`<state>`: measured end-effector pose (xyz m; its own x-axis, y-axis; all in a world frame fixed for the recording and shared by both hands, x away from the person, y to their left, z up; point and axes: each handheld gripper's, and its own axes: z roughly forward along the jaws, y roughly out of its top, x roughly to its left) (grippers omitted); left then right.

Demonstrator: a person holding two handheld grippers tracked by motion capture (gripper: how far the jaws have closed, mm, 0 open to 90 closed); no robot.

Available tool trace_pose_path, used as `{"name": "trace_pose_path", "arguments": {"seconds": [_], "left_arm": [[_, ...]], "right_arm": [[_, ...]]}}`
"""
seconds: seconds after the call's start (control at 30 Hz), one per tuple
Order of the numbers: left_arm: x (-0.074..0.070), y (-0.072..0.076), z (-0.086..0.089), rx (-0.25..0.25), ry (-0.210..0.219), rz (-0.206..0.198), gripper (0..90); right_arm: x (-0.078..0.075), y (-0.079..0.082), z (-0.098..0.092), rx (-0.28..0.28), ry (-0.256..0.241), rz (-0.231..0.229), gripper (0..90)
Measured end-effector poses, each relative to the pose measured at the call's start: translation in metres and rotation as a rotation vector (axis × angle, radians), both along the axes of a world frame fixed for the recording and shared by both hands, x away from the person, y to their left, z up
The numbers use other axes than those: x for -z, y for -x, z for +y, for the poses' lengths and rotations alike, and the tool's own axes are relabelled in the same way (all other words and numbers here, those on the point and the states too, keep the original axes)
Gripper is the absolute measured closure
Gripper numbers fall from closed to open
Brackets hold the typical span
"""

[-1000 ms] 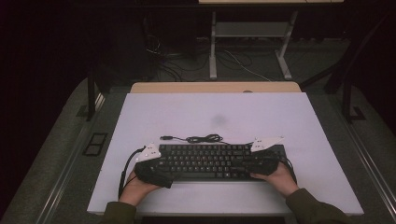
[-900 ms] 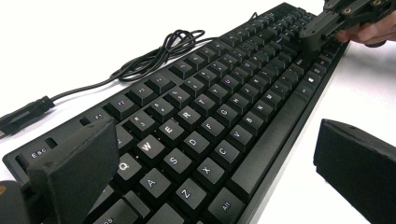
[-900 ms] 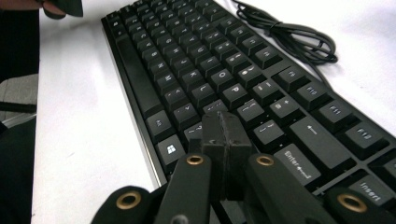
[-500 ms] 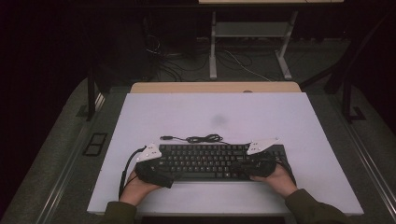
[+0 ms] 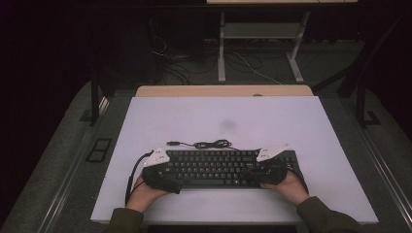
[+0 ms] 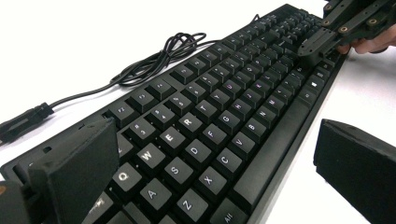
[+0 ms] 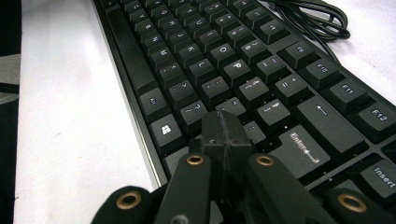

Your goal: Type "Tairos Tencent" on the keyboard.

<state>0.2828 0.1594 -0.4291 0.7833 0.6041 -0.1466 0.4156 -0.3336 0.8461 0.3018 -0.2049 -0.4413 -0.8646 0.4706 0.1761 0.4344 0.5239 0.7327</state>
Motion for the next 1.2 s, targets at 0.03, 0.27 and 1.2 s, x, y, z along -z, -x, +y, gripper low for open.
{"name": "trace_pose_path", "arguments": {"seconds": [0.03,0.27,1.2], "left_arm": [[0.000,-0.002,-0.002,-0.003,0.001,0.000,0.0],[-0.001,-0.008,-0.007,-0.004,0.008,-0.001,3.9],[0.000,-0.036,-0.033,0.043,-0.012,0.076,76.5]], "right_arm": [[0.000,0.000,0.000,0.000,0.000,0.000,89.3],[0.000,0.000,0.000,0.000,-0.001,0.000,89.3],[0.001,-0.001,-0.001,0.000,-0.011,0.009,89.4]]}}
